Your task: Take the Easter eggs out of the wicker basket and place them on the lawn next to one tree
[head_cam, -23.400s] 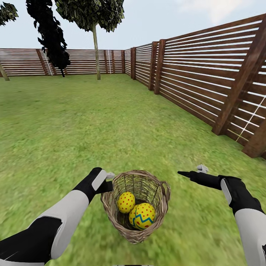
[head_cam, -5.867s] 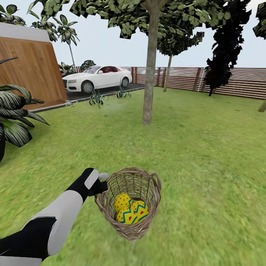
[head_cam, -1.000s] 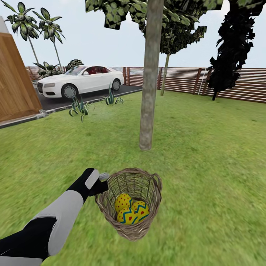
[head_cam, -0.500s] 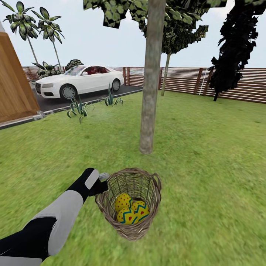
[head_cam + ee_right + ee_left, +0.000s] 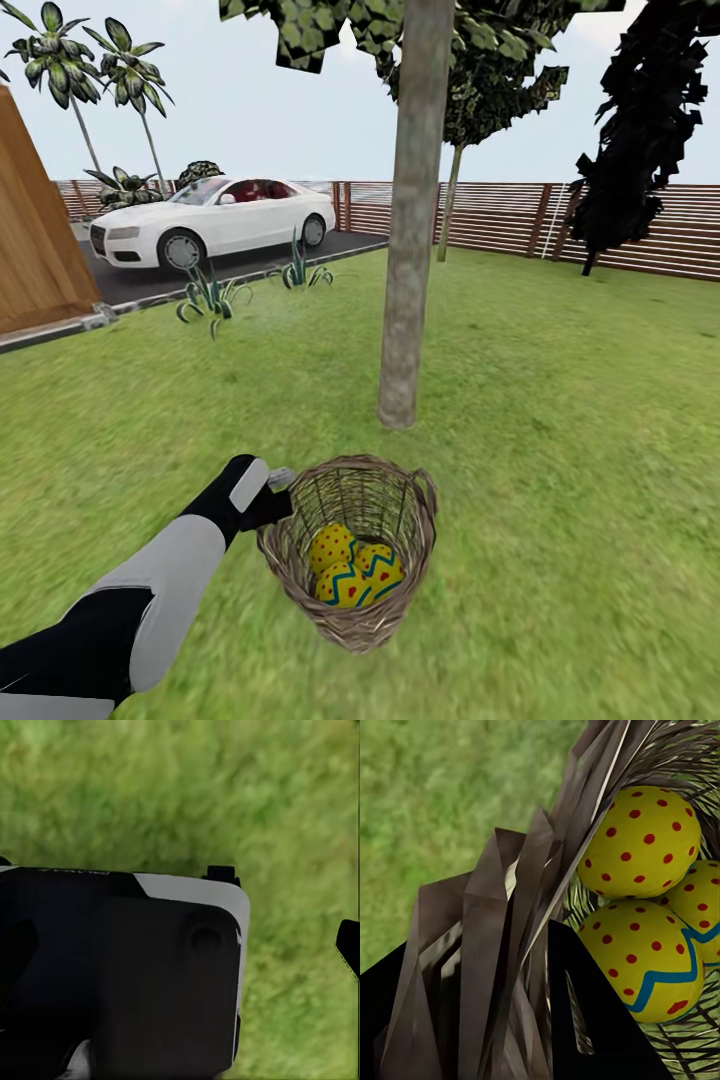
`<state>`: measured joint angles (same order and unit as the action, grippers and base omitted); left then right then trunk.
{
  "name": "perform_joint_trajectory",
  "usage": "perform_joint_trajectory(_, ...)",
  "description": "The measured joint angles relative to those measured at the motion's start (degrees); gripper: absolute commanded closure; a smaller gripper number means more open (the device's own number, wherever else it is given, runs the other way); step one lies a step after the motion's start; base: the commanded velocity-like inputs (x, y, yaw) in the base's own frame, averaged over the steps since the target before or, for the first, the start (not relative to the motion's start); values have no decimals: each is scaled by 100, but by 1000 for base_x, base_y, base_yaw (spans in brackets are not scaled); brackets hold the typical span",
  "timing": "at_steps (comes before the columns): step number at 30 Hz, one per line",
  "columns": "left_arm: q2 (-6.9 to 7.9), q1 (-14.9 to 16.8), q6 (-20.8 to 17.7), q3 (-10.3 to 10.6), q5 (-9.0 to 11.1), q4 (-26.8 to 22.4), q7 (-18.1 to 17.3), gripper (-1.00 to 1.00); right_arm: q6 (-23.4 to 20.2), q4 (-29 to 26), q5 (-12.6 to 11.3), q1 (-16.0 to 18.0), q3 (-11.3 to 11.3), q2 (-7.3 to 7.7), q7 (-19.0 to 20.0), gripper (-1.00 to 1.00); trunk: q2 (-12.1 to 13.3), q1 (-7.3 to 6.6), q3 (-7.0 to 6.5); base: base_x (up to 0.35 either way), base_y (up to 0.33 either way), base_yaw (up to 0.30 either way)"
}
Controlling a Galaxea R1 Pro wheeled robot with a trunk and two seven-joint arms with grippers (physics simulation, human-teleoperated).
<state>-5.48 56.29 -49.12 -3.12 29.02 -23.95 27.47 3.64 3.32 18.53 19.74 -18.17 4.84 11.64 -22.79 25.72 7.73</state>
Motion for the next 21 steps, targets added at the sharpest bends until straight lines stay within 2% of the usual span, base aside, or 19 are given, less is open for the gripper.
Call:
perform_joint_trajectory(12, 0, 0, -1, 7, -2, 4, 1, 100, 53, -35, 32, 1, 10, 29, 9, -100, 0, 0, 0, 339, 0, 0)
perform_joint_trajectory(18, -14, 0, 3, 5, 16, 13, -1, 100, -36, -153, -54, 63, -52, 83, 83, -100, 0, 0, 0, 339, 0, 0)
perform_joint_trajectory(19, -10, 0, 8, 0, 14, 12, -2, 100, -88, -288, -210, 102, -94, 138, 76, -100, -1, 0, -1, 339, 0, 0)
perform_joint_trajectory(20, -9, 0, 1, 3, -5, 13, 0, 100, -478, -527, -522, 126, -147, 242, 72, -100, -1, 0, -1, 339, 0, 0)
perform_joint_trajectory(21, -7, -1, -6, 5, -16, 14, 1, 100, -1123, -941, -979, 139, -179, 363, 73, -100, 0, 1, -1, 339, 0, 0)
